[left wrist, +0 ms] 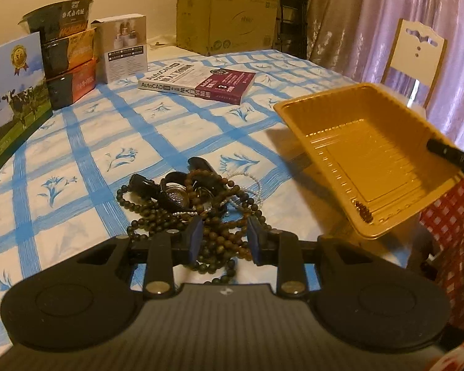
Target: Organize jewelry
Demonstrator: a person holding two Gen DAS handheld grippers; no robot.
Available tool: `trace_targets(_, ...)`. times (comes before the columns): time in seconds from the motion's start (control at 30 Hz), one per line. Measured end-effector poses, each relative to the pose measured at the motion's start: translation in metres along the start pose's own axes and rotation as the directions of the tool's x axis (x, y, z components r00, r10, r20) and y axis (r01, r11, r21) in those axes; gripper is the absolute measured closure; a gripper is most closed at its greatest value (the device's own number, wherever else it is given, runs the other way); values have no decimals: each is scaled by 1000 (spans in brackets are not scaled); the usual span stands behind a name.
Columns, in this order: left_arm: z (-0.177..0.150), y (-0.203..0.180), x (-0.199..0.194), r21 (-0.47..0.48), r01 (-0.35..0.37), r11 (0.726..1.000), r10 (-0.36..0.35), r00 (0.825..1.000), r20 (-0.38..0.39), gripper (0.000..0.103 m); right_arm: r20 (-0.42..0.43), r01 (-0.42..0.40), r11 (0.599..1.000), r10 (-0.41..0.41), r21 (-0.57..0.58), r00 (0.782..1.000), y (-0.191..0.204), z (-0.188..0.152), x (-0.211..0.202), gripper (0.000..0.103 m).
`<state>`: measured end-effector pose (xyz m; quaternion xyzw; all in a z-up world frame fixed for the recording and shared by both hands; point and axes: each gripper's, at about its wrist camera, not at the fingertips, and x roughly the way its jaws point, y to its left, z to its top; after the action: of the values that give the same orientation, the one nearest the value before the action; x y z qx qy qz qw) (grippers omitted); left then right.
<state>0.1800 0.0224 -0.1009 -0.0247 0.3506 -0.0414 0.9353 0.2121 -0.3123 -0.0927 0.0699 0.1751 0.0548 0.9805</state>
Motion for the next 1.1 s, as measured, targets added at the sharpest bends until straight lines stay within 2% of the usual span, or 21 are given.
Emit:
trace_targets(0.4, 2, -12, 17, 81, -14, 997, 14, 1000, 8, 76, 1, 0, 1000, 0, -1, 1000, 0, 0, 0, 97)
trace_targets(0.7, 5, -19, 46, 209, -45, 977, 46, 999, 3, 77, 1, 0, 1000, 0, -1, 1000, 1, 0, 0, 97)
trace_targets(0.77, 4, -19, 52, 229, -54, 972, 56, 998, -1, 80, 0, 0, 1000, 0, -1, 1000, 1, 0, 0, 97)
trace_targets(0.93, 2, -17, 59, 235, -62, 970, 67, 998, -14, 96, 0, 1, 1000, -1, 0, 1000, 1, 0, 0, 97)
trace_targets(1.1, 6, -13, 49, 205, -58, 977, 59, 998, -1, 97, 0, 1, 1000, -1, 0, 1000, 1, 0, 1, 97)
